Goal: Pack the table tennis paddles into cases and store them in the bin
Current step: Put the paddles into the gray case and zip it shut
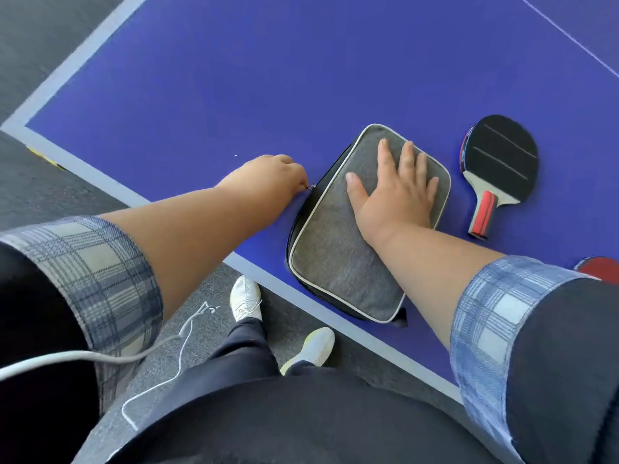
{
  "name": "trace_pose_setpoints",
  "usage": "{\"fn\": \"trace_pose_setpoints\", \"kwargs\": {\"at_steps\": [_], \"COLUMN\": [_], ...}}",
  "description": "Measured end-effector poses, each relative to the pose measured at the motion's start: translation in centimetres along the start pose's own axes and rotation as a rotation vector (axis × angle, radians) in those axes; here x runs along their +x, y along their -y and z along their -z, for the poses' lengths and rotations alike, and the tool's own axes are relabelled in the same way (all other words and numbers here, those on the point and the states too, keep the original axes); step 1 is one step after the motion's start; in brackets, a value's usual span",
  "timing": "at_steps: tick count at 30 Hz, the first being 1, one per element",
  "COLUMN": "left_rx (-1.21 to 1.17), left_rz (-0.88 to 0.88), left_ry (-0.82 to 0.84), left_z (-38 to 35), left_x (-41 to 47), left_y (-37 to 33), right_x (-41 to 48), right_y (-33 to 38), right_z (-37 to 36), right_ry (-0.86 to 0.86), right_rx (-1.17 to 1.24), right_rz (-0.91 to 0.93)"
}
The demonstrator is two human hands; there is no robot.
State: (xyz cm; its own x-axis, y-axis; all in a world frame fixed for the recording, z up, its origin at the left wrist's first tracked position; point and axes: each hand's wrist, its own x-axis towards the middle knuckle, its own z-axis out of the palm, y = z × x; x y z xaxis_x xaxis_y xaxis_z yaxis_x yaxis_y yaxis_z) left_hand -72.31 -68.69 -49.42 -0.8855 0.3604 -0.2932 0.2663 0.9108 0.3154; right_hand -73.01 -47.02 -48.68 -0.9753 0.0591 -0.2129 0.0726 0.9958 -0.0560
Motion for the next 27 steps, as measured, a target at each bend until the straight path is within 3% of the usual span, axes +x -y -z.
{"fn": "trace_pose_setpoints", "kwargs": {"at_steps": [7,10,13,23,27], "left_rx": [0.009,-0.028,-0.015,0.053,-0.044], "left_rz": [0.115,0.217,0.267,0.227,0.35], "left_ry": [0.068,0.03,0.042,0.046,-0.044], "left_z": [-0.9,-0.3,0.7,0.6,-1.1], "left_x": [-3.7,-3.2,-2.2,-3.5,-6.8], "left_y": [-1.1,-1.8,-1.7,0.3,0.3], "right_x": [-0.1,-0.5,-0.6,0.6,0.6], "right_y": [0.1,0.0,-0.7,-0.7,-0.5], "right_z": [0.6,1.6,2.0,1.0,0.9], "right_ry": [0.03,0.009,0.114,0.063,0.056], "right_rx": [0.039,-0.002,-0.142,-0.148,-0.138], "right_rz": [0.025,0.354,0.695,0.615,0.619]}}
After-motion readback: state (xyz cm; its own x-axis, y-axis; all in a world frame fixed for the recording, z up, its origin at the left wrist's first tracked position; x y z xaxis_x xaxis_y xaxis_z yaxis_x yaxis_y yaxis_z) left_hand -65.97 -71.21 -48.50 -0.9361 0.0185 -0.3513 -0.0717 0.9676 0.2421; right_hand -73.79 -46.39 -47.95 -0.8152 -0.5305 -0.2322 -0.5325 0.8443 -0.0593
